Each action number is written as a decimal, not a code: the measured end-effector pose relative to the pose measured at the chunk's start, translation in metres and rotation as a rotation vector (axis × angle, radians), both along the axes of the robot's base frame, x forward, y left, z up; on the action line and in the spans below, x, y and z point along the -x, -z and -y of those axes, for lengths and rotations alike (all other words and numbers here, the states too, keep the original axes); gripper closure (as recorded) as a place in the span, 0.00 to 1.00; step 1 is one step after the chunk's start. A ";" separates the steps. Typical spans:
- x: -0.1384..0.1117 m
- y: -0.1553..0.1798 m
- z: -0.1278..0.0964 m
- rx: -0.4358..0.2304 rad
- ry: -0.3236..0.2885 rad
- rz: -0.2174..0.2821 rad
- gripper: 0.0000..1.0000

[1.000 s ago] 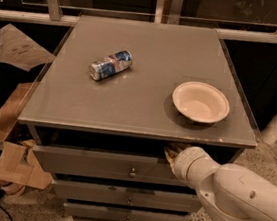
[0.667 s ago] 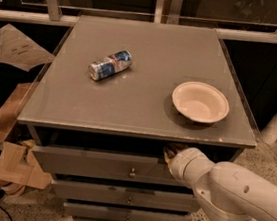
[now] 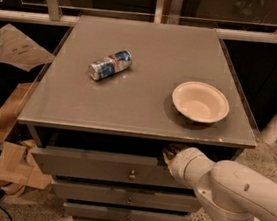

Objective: Open top drawer

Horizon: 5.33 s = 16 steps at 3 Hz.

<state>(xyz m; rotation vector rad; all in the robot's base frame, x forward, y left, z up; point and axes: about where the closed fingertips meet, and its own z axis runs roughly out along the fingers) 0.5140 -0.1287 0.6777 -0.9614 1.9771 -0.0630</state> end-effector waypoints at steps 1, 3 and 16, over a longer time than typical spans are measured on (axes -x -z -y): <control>0.005 0.003 -0.006 0.047 -0.074 -0.004 1.00; 0.010 0.004 -0.009 0.060 -0.103 -0.015 1.00; 0.066 0.019 0.032 0.179 -0.014 -0.108 1.00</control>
Offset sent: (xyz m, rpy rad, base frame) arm 0.0053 -0.0301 -0.0407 -0.1650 0.1241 0.1994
